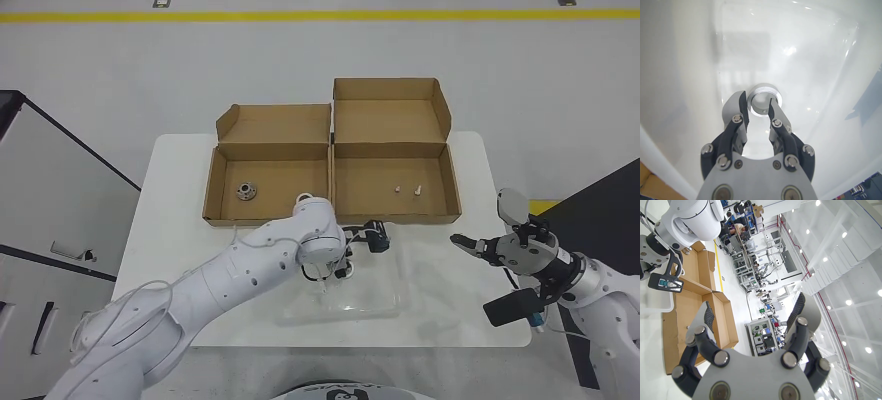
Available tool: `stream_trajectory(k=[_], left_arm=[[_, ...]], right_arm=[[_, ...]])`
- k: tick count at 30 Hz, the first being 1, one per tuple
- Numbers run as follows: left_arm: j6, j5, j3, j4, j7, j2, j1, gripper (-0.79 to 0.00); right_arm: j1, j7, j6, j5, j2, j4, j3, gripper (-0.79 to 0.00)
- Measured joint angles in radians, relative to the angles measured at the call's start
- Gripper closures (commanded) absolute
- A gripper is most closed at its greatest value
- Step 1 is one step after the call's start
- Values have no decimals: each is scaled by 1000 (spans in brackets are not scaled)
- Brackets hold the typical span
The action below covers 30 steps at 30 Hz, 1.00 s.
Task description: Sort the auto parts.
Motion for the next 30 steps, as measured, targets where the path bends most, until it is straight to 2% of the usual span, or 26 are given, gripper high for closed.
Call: stream_trajectory(k=[16, 19, 22, 30], left_arm=[[10, 40, 14, 26, 4, -15, -6, -231], [12, 46, 18, 34, 3, -19, -7, -139], [12, 53, 24, 41, -2, -23, -9, 0], [30, 70, 18, 30, -15, -27, -11, 0]], right_arm=[[0, 0, 0, 0, 0, 0, 0, -785], [0, 0, 0, 0, 0, 0, 0, -785], [0, 0, 0, 0, 0, 0, 0, -785], [0, 0, 0, 0, 0, 0, 0, -785]])
